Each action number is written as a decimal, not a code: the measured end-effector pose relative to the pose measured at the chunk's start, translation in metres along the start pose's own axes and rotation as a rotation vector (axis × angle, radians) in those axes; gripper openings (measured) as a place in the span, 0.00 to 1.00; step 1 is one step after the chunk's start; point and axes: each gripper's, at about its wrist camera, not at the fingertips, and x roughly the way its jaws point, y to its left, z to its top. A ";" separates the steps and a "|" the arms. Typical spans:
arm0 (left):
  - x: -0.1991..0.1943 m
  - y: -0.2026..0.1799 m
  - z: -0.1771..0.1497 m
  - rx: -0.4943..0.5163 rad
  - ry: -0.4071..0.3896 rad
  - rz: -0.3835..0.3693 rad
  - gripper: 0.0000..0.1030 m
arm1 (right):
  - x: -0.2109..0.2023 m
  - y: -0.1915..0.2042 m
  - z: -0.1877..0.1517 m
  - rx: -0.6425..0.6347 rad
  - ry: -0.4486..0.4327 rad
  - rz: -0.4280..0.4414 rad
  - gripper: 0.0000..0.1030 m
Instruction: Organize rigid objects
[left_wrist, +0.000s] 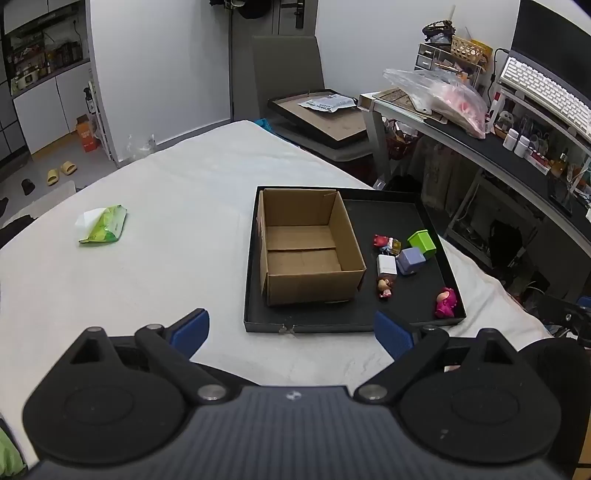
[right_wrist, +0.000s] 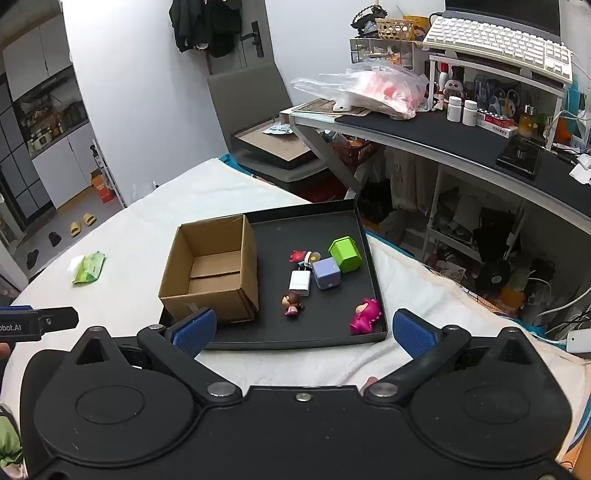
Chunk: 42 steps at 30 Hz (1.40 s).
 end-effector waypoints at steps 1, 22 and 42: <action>0.000 0.000 0.000 -0.003 0.001 0.000 0.92 | 0.001 0.000 0.000 -0.002 0.009 -0.005 1.00; -0.007 -0.015 0.002 0.037 -0.023 -0.026 0.92 | 0.005 -0.001 -0.001 -0.005 0.010 -0.017 1.00; -0.011 -0.012 0.004 0.029 -0.025 -0.033 0.92 | 0.000 0.002 0.001 -0.008 0.015 -0.012 1.00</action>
